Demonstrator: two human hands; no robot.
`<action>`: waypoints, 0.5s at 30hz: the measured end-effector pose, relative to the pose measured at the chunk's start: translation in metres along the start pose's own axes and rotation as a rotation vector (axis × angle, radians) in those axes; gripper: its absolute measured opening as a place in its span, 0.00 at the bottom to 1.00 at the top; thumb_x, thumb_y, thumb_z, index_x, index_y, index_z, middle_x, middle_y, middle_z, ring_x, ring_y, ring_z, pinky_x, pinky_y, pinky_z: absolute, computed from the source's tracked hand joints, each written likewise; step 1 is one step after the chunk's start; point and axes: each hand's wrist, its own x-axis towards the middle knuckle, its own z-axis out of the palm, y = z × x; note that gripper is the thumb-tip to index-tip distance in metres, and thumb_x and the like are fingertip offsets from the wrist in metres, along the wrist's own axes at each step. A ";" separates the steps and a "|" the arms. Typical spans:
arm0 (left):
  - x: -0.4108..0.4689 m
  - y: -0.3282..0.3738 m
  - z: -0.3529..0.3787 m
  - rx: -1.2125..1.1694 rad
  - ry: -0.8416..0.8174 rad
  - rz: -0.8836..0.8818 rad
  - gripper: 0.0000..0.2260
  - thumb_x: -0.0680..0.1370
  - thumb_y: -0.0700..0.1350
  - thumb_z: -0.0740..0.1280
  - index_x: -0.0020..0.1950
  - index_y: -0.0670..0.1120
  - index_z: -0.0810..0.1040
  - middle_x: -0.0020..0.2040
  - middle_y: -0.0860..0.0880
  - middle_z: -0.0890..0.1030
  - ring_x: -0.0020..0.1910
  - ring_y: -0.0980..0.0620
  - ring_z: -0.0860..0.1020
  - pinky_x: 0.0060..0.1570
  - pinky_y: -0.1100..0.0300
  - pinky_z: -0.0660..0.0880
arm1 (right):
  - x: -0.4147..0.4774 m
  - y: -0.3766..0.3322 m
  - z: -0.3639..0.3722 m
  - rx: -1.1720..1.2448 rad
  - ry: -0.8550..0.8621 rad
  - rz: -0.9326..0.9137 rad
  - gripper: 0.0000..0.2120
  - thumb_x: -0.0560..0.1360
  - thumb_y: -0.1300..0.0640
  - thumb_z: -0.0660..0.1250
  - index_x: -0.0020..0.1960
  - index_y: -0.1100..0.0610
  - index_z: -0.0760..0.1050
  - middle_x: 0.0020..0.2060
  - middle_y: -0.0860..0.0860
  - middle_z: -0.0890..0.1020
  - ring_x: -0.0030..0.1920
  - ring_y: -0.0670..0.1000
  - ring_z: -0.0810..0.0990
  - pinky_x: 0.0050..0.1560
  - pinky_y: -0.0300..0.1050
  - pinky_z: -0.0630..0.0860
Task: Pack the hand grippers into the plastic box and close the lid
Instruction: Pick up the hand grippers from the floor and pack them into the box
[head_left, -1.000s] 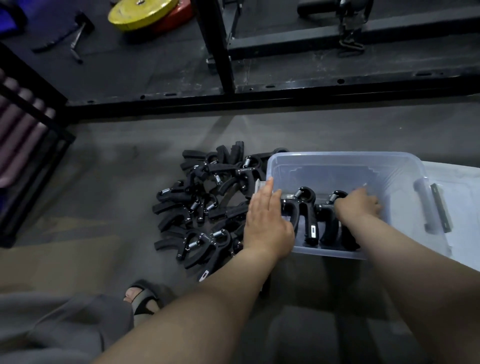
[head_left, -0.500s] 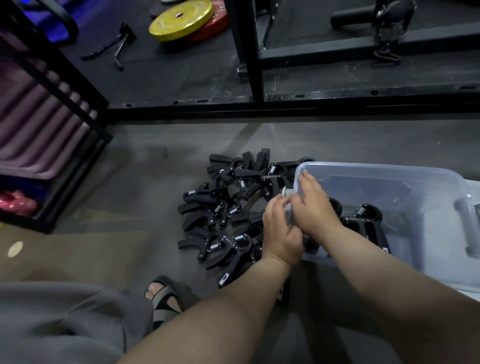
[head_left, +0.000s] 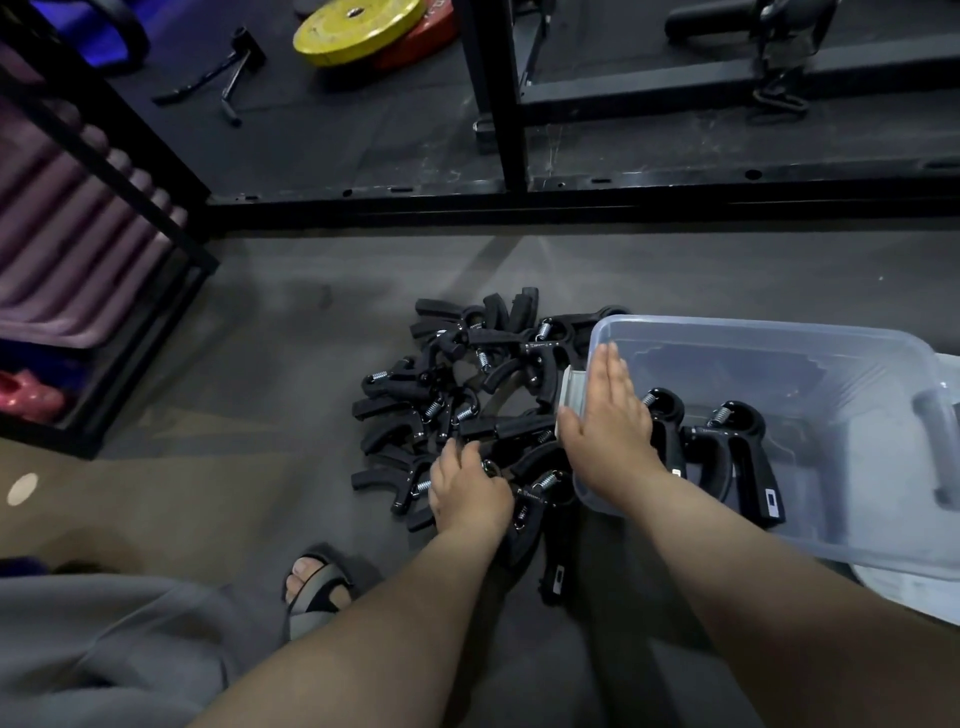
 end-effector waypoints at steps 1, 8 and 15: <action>0.003 0.001 -0.001 0.071 -0.020 0.088 0.26 0.74 0.43 0.60 0.72 0.54 0.66 0.79 0.52 0.52 0.77 0.49 0.50 0.76 0.51 0.48 | 0.000 0.000 0.001 -0.001 0.002 0.001 0.37 0.80 0.48 0.54 0.79 0.52 0.34 0.78 0.46 0.37 0.78 0.47 0.37 0.77 0.57 0.44; 0.020 0.033 0.004 0.248 -0.219 0.359 0.17 0.75 0.44 0.62 0.63 0.54 0.78 0.80 0.50 0.50 0.78 0.47 0.47 0.76 0.50 0.48 | 0.001 -0.001 0.002 0.012 0.013 0.011 0.37 0.80 0.49 0.55 0.79 0.52 0.34 0.78 0.46 0.39 0.78 0.47 0.39 0.76 0.57 0.47; 0.023 0.040 0.023 0.265 -0.203 0.308 0.24 0.75 0.46 0.63 0.71 0.54 0.65 0.80 0.47 0.47 0.78 0.44 0.47 0.74 0.48 0.50 | 0.003 0.000 0.002 0.038 0.006 0.013 0.38 0.80 0.49 0.55 0.78 0.51 0.33 0.78 0.45 0.39 0.78 0.46 0.40 0.76 0.57 0.47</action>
